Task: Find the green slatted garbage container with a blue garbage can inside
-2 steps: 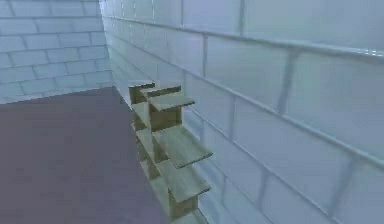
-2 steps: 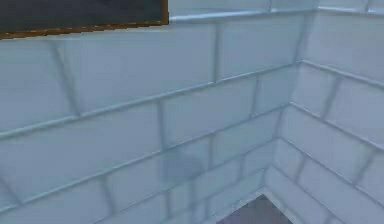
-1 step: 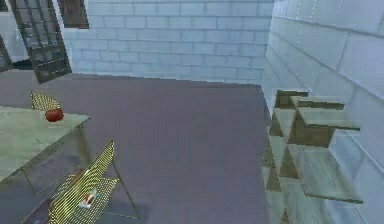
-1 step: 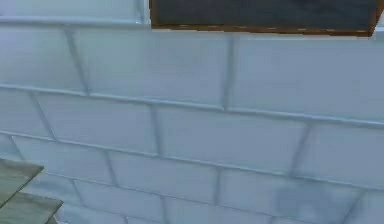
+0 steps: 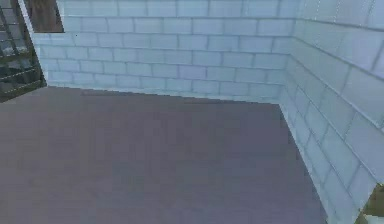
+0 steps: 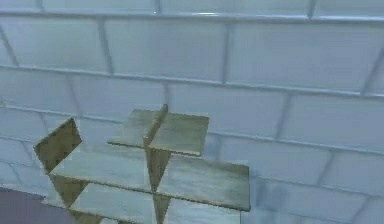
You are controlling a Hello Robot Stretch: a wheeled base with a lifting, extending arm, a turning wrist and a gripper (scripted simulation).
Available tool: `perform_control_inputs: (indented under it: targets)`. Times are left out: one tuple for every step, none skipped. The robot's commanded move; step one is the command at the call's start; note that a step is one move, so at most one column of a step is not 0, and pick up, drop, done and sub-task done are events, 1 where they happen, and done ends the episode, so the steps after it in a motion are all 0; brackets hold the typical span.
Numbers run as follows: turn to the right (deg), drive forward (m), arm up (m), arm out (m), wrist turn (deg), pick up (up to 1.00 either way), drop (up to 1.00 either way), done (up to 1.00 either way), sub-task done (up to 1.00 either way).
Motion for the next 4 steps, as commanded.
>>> perform_control_inputs:
  targets:
    - [-9.0,0.00,0.00,0.00,0.0,0.00,0.00,0.00,0.00]
    - [0.0,0.10,0.00,0.00,0.0,0.00,0.00,0.00,0.00]
    - [-36.0,0.00,0.00,0.00,0.0,0.00,0.00,0.00,0.00]
    - [0.0,1.00,0.00,0.00,0.0,0.00,0.00,0.00,0.00]
